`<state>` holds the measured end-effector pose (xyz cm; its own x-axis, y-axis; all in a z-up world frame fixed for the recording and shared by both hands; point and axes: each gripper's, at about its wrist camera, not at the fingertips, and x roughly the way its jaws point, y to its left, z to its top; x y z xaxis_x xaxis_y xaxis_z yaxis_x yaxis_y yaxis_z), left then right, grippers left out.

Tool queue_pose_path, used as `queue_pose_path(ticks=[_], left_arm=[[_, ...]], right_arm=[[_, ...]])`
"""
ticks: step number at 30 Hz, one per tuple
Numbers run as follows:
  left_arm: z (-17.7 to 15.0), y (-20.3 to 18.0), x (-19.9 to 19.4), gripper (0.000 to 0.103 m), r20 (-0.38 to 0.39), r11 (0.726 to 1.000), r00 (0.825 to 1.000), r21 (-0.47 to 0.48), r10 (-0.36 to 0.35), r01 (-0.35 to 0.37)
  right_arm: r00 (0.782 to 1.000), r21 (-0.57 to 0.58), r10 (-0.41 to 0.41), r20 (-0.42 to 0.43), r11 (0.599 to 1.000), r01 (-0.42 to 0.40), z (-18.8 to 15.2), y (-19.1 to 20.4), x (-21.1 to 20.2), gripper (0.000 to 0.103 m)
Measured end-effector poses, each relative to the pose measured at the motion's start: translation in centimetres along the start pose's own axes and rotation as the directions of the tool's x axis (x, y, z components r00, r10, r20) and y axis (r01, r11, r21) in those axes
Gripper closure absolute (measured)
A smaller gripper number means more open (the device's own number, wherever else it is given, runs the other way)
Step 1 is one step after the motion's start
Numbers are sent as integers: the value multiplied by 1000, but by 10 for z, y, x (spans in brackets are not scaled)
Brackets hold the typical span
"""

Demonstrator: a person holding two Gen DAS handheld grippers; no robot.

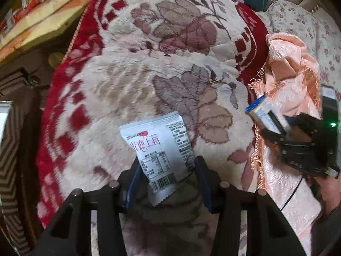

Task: Organize snacks
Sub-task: 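Grasp the white snack packet with the left tool while the right tool grasps the blue-edged biscuit packet, then carry the white packet and biscuit packet over the tray with both tools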

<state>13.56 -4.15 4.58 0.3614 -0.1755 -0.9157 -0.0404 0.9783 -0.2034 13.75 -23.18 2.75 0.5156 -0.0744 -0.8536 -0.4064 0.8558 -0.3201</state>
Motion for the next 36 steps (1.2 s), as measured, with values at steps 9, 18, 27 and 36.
queue_pose_path(ticks=[9, 18, 27, 36], left_arm=[[-38, 17, -33, 52, 68, 998, 995, -2, 68, -68], [-80, 36, -69, 52, 126, 990, 982, 12, 137, -140], [-116, 51, -89, 52, 148, 988, 977, 0, 153, -155], [-149, 56, -100, 52, 165, 984, 970, -8, 177, -178]], right_arm=[[983, 58, 86, 161, 994, -97, -5, 50, -76, 48], [956, 141, 212, 204, 960, -243, -29, 137, -73, 48], [949, 207, 236, 209, 938, -279, -51, 166, -85, 48], [943, 223, 268, 198, 924, -309, -67, 191, -93, 48]])
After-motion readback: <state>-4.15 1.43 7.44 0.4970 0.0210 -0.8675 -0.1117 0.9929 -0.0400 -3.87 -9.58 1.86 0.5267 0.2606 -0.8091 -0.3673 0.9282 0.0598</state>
